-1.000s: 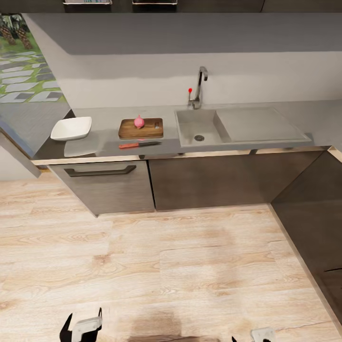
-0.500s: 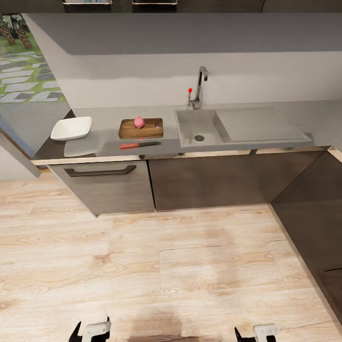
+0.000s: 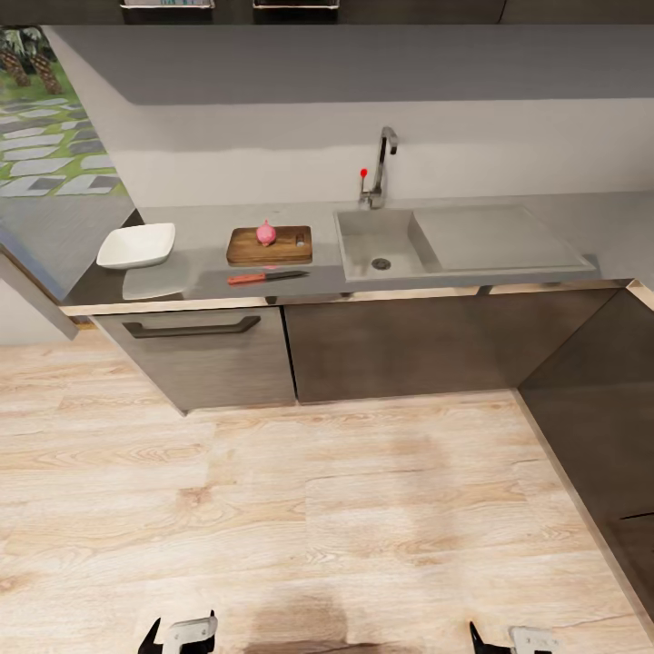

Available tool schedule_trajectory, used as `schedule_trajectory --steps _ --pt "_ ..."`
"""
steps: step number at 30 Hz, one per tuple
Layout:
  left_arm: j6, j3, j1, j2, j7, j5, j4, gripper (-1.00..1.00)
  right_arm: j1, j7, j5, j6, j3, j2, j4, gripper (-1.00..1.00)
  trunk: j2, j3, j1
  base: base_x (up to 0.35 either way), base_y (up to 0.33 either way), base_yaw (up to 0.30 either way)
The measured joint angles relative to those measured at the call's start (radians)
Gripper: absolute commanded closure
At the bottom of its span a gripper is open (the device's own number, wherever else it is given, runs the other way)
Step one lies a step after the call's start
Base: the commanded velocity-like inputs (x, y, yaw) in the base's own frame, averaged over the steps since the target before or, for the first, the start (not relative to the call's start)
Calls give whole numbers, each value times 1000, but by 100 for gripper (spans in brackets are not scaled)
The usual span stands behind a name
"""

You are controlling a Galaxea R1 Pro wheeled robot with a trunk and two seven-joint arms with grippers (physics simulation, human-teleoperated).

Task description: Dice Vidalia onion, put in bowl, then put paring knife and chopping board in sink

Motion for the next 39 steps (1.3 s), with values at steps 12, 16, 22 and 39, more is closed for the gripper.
schedule_trajectory --steps 12,16,22,39 --pt "0 0 0 0 1 0 0 -100 0 0 1 -2 -19 5 2 -100 0 1 0 0 0 0" --pt "0 0 0 0 2 1 0 -100 0 0 1 -4 -19 6 3 -100 0 6 0 0 0 0" --pt "0 0 0 0 2 0 0 -100 0 0 0 -4 -19 6 3 -100 -21 6 11 0 0 0" --pt "0 0 0 0 2 1 0 -100 0 0 2 -4 -17 6 4 -100 -140 -20 77 0 0 0"
